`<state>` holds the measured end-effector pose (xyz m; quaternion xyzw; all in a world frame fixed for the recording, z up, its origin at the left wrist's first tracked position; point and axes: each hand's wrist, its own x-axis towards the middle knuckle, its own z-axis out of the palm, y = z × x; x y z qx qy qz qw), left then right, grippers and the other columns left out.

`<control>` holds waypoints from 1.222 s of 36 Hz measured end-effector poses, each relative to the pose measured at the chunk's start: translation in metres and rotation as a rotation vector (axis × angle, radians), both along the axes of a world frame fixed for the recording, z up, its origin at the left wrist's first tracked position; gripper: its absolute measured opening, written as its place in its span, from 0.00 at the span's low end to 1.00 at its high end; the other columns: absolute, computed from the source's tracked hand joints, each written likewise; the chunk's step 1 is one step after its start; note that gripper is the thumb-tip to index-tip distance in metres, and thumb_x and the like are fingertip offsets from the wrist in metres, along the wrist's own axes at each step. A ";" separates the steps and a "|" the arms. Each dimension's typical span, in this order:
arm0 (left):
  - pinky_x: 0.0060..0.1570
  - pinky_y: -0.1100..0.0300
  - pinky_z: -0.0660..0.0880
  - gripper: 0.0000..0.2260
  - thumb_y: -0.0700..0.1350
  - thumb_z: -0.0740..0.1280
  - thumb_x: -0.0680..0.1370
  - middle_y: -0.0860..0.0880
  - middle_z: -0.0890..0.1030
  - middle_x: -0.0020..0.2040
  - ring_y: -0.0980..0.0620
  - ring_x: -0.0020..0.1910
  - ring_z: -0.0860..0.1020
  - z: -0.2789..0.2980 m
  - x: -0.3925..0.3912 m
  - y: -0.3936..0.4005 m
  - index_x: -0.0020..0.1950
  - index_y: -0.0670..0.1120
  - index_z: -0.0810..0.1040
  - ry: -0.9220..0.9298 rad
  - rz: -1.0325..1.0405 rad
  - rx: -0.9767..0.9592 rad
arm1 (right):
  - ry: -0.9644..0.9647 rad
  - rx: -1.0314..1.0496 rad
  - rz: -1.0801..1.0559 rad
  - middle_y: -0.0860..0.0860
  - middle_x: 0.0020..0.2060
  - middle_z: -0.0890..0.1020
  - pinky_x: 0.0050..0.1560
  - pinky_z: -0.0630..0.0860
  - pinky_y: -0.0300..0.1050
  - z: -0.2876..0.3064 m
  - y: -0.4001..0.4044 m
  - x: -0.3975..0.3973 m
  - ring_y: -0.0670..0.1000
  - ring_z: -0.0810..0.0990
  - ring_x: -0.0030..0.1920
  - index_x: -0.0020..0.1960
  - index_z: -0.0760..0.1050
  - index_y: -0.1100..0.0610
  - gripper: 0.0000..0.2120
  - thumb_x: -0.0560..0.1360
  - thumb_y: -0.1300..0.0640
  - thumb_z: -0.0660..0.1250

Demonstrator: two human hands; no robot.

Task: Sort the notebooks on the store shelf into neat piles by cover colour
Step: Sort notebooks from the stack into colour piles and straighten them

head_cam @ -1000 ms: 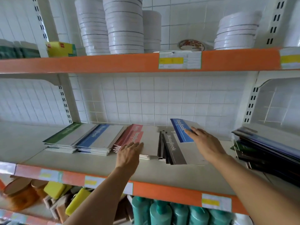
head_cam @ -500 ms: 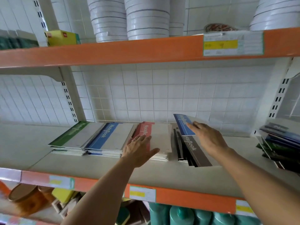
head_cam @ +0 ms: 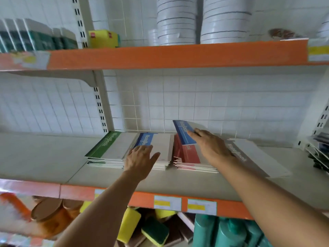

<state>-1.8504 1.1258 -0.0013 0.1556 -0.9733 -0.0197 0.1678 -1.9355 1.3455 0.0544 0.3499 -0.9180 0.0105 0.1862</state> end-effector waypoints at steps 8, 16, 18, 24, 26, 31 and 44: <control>0.60 0.54 0.67 0.20 0.58 0.51 0.81 0.49 0.76 0.63 0.47 0.62 0.72 0.004 0.030 -0.044 0.65 0.50 0.71 0.008 0.119 -0.017 | -0.017 -0.009 0.161 0.54 0.73 0.63 0.62 0.72 0.48 -0.009 -0.071 0.023 0.55 0.66 0.69 0.78 0.50 0.51 0.34 0.77 0.71 0.57; 0.65 0.56 0.63 0.19 0.54 0.51 0.83 0.51 0.73 0.68 0.49 0.67 0.70 0.002 0.040 -0.079 0.70 0.51 0.70 0.062 0.150 0.002 | -0.079 0.101 0.151 0.58 0.70 0.66 0.60 0.73 0.51 -0.030 -0.124 0.028 0.59 0.69 0.67 0.78 0.53 0.54 0.32 0.77 0.69 0.59; 0.65 0.56 0.63 0.19 0.54 0.51 0.83 0.51 0.72 0.69 0.49 0.67 0.70 0.003 0.039 -0.087 0.70 0.51 0.70 0.062 0.147 0.034 | -0.093 0.120 0.127 0.58 0.69 0.67 0.58 0.73 0.50 -0.035 -0.132 0.028 0.59 0.70 0.66 0.77 0.54 0.54 0.30 0.78 0.68 0.57; 0.66 0.55 0.63 0.20 0.55 0.49 0.83 0.51 0.71 0.70 0.49 0.68 0.69 0.005 0.028 -0.100 0.71 0.51 0.68 0.042 0.095 0.057 | -0.204 0.150 0.146 0.56 0.67 0.70 0.54 0.73 0.50 -0.046 -0.147 0.021 0.59 0.72 0.63 0.76 0.55 0.53 0.26 0.80 0.61 0.56; 0.68 0.55 0.61 0.20 0.56 0.48 0.83 0.51 0.70 0.71 0.50 0.70 0.67 0.004 0.024 -0.103 0.72 0.51 0.67 0.023 0.075 0.063 | -0.263 0.157 0.163 0.55 0.68 0.70 0.57 0.74 0.52 -0.048 -0.151 0.019 0.58 0.70 0.66 0.77 0.55 0.52 0.25 0.81 0.49 0.56; 0.69 0.55 0.61 0.21 0.56 0.48 0.83 0.51 0.70 0.71 0.50 0.70 0.66 0.001 0.017 -0.106 0.72 0.51 0.67 0.009 0.013 0.056 | -0.307 0.171 0.146 0.54 0.72 0.65 0.62 0.72 0.55 -0.051 -0.158 0.021 0.57 0.65 0.70 0.77 0.52 0.51 0.32 0.79 0.42 0.59; 0.66 0.54 0.62 0.21 0.56 0.50 0.82 0.50 0.72 0.69 0.48 0.68 0.69 0.002 -0.013 -0.076 0.71 0.49 0.69 0.013 -0.189 0.060 | -0.150 -0.049 -0.024 0.51 0.69 0.70 0.63 0.68 0.48 -0.048 -0.106 0.025 0.53 0.70 0.66 0.74 0.61 0.53 0.25 0.81 0.43 0.55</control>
